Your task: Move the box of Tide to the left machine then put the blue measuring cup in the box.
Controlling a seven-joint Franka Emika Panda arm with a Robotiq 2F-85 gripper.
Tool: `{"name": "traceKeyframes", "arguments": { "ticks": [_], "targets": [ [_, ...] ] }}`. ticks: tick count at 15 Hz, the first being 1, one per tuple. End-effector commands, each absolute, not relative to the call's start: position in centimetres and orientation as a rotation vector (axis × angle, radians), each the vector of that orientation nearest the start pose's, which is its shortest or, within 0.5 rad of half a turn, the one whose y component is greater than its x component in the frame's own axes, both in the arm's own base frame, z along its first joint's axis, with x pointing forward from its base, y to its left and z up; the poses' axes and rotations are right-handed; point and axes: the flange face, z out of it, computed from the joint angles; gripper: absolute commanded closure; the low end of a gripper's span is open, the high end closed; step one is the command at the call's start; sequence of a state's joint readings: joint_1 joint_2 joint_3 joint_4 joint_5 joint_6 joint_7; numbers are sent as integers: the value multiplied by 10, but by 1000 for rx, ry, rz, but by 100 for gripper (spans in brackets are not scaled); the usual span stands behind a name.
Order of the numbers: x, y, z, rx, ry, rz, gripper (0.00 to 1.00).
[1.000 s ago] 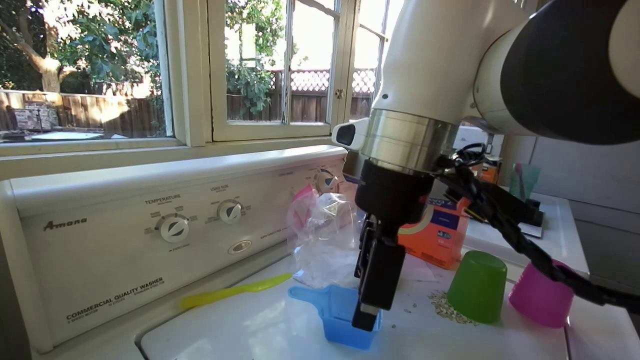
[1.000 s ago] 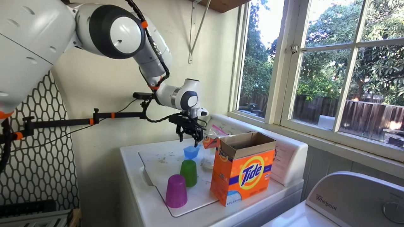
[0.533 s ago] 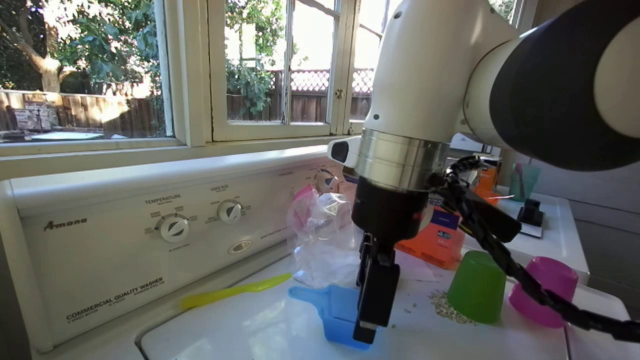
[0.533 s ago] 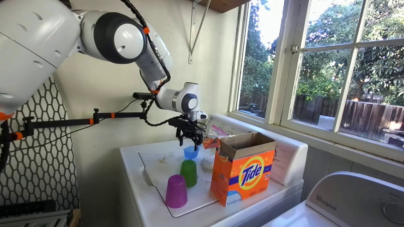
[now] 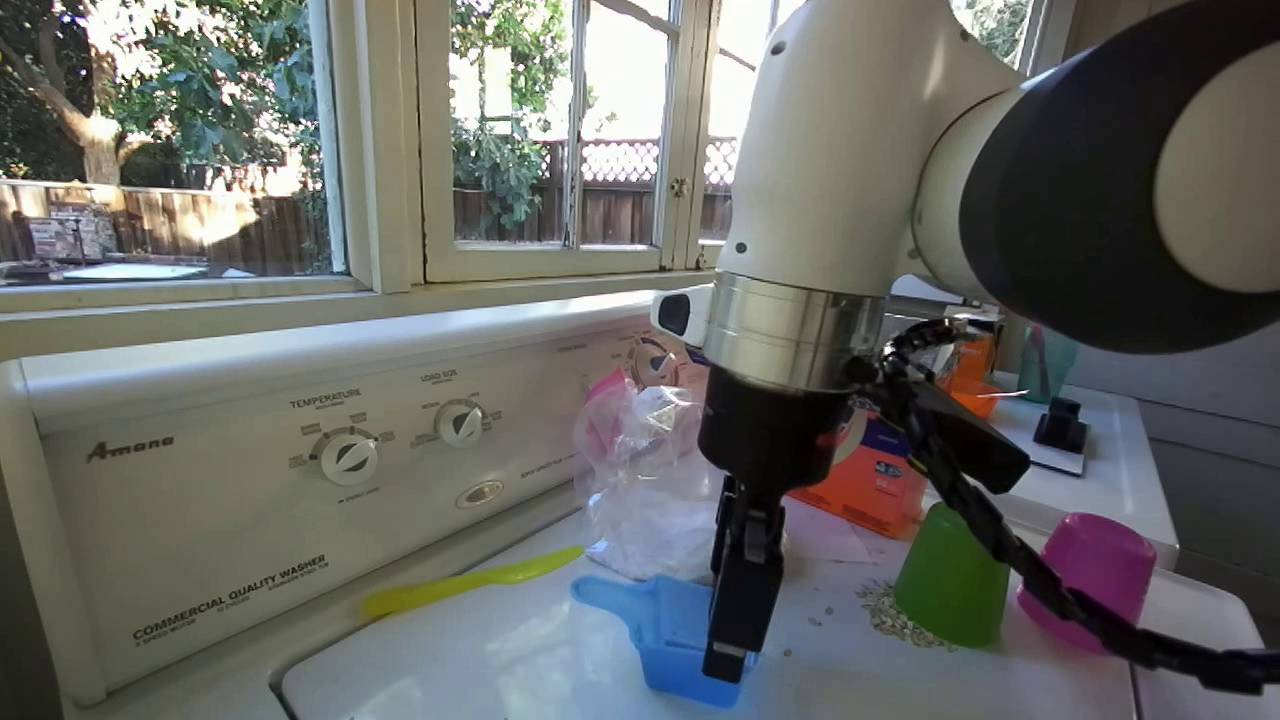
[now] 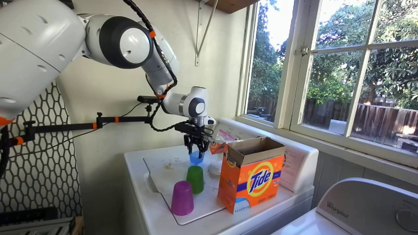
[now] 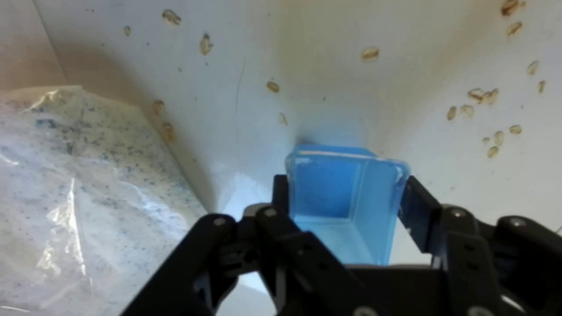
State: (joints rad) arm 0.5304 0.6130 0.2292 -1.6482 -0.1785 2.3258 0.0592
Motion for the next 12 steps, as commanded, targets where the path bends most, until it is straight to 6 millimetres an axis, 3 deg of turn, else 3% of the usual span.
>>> {"name": "traceKeyframes", "arguments": {
  "ticks": [1, 5, 12],
  "targets": [
    [521, 464, 269, -2905, -1150, -90, 62],
    [522, 466, 292, -2872, -1141, -130, 79],
    [523, 458, 355, -2863, -1081, -273, 90]
  ]
}}
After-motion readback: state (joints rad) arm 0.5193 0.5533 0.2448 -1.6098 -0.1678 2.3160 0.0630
